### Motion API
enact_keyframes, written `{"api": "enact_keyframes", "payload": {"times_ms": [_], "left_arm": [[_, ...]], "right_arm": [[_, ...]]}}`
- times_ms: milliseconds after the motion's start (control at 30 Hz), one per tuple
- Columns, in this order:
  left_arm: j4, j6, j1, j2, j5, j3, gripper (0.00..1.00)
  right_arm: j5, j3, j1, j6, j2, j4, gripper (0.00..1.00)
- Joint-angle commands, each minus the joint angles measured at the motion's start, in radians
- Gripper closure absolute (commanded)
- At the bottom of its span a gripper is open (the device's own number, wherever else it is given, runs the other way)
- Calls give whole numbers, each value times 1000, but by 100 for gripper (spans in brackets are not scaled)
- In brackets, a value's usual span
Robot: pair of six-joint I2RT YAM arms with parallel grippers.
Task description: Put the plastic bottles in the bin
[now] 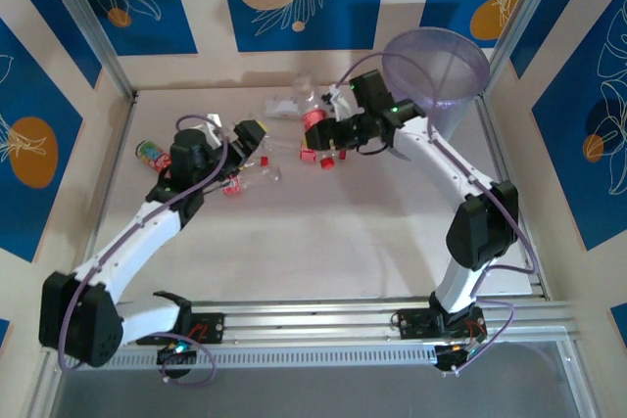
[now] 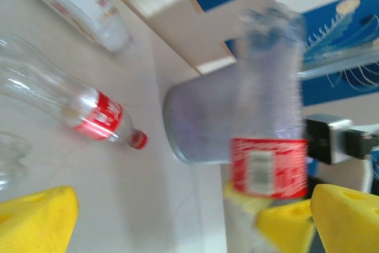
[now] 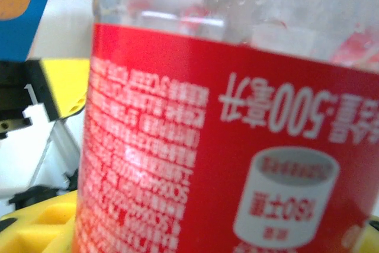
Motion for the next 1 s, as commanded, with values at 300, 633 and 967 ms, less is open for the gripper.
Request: {"api": "enact_keyframes", "payload": {"times_ms": [300, 633, 967], "left_arm": [[-238, 118, 39, -116, -97, -54, 3], [-227, 118, 39, -104, -98, -61, 3], [-252, 130, 40, -118, -122, -71, 4]], "right_arm": [[359, 408, -256, -186, -17, -197, 52], [467, 651, -472, -218, 160, -205, 52], [450, 547, -531, -237, 217, -124, 53]]}}
